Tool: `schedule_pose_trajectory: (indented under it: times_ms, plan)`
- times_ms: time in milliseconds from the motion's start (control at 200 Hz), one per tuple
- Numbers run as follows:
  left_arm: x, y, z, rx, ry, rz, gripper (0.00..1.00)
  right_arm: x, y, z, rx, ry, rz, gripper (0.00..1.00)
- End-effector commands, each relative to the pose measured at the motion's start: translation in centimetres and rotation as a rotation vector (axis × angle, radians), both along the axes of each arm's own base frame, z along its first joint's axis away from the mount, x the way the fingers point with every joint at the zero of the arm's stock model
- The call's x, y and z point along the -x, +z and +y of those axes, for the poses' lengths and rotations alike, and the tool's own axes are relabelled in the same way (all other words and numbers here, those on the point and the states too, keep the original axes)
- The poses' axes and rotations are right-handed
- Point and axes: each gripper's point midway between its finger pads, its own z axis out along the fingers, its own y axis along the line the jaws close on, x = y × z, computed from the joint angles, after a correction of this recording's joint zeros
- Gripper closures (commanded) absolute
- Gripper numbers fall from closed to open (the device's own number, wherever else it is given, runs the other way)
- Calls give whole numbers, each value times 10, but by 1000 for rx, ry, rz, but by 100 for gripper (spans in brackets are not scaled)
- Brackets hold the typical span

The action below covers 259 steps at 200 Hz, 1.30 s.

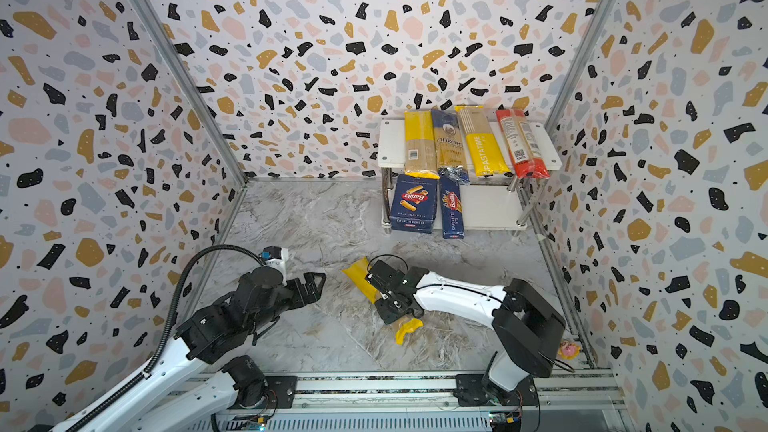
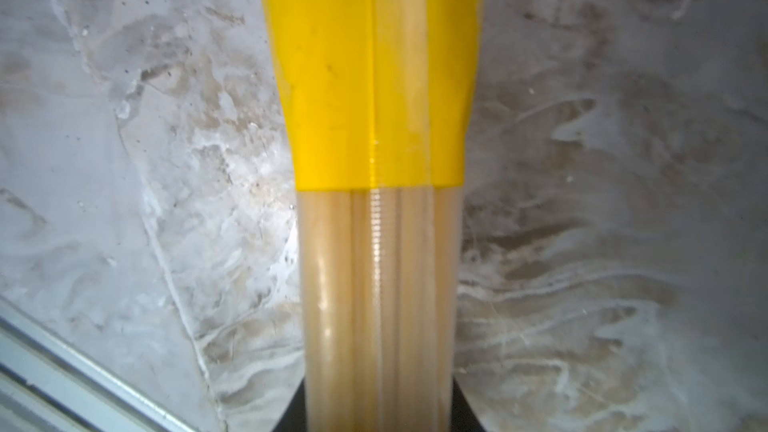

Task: Arrange pasta packages on shelves
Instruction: Pick up the pasta bag from the center of the table, then place the pasta bag on the shelf.

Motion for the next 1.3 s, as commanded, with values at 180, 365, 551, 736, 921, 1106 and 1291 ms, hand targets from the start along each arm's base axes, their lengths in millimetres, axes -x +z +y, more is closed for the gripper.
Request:
schedule_pose_trajectory:
  times_ms: [180,365,551,736,921,1106,1291]
  plan:
    - [-18,43,-36,86,-107,-88,1,-22,80,-54,-182,-222,-148,78]
    - [-25,54,-49,105,-136,-90,1,-34,104,-101,-186,-358,-210,79]
    - [-33,65,-61,102,-168,-101,0,-47,116,-138,-157,-486,-260,79]
    - [-37,66,-71,121,-196,-98,1,-67,122,-167,-87,-570,-313,78]
    - [-40,70,-77,122,-214,-96,0,-91,130,-188,-47,-635,-374,78]
    - [-44,78,-81,113,-228,-104,1,-112,142,-210,-6,-680,-423,78]
    - [-48,80,-85,99,-235,-114,1,-135,146,-229,-32,-717,-452,78]
